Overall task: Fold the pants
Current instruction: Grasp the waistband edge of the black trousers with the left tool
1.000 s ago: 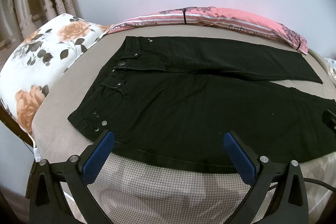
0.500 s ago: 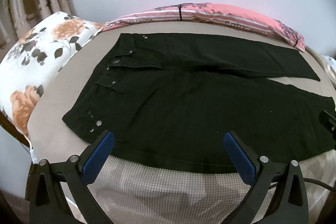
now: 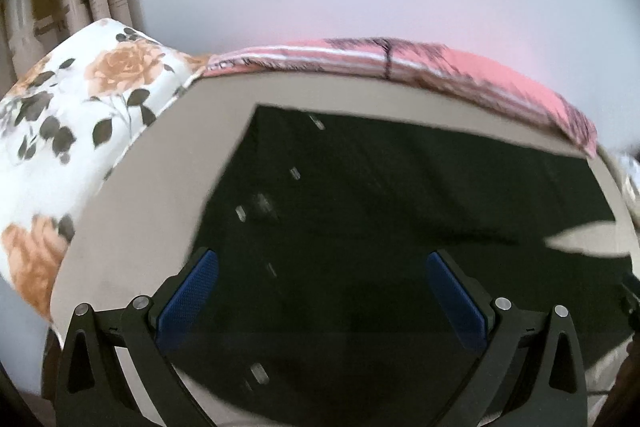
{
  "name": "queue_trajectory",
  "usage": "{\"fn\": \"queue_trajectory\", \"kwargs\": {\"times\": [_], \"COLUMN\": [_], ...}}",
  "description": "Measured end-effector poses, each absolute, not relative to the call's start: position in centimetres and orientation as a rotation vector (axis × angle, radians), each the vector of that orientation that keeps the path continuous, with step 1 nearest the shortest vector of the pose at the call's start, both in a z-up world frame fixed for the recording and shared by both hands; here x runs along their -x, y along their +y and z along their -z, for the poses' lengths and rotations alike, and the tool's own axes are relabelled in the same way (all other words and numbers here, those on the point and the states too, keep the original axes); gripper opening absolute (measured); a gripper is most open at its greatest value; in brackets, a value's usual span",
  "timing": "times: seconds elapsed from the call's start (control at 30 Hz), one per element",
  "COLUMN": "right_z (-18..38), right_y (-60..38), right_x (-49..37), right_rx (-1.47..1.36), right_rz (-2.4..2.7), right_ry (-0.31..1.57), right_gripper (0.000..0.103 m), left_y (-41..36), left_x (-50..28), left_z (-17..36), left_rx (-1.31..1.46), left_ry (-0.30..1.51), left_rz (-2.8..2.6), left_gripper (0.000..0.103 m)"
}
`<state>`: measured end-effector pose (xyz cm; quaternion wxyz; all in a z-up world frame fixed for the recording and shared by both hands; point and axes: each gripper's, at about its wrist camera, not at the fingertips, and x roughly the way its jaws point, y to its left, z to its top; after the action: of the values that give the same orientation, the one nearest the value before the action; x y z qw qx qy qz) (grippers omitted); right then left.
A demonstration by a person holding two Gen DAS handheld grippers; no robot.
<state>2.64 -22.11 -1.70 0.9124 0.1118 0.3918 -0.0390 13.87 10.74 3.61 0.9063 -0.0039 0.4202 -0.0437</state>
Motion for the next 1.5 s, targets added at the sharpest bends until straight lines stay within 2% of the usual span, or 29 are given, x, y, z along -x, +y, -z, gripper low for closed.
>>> {"fn": "queue_trajectory", "kwargs": {"times": [0.07,0.3,0.4,0.53,0.7,0.97,1.17,1.5], "right_z": [1.6,2.5,4.0,5.8,6.7,7.5,8.3,8.4], "right_y": [-21.8,-19.6,-18.7,-17.4,-16.5,-15.2,-15.0,-15.1], "right_x": [-4.8,-11.0,-13.2,-16.1,-18.4,-21.2,-22.5,-24.3], "right_rx": [-0.22,-0.175,-0.165,-0.154,-0.138,-0.084,-0.105,-0.097], "right_rz": [0.077,0.056,0.042,0.026,0.017,-0.003,-0.019,-0.031], "right_ry": [0.817,0.85,0.894,0.938,0.953,0.961,0.977,0.961], "right_gripper": [0.103,0.103,0.103,0.103,0.103,0.103,0.103,0.103], "left_y": [12.3,18.1,19.7,21.9,23.0,23.1,22.0,19.3], "left_x": [-16.6,-26.9,-30.2,-34.0,-37.2,-39.2,-39.4,-41.4], "left_z": [-3.6,-1.3,0.5,3.9,6.8,8.4,7.4,9.5], "left_rx": [0.027,0.27,0.4,0.621,0.68,0.663,0.628,0.542], "left_ry": [0.866,0.946,1.0,1.067,1.104,1.127,1.115,1.226], "left_rz": [0.118,0.175,0.226,0.328,0.352,0.429,0.528,0.608], "left_gripper": [0.098,0.072,0.068,0.053,0.044,0.042,0.029,0.029]}}
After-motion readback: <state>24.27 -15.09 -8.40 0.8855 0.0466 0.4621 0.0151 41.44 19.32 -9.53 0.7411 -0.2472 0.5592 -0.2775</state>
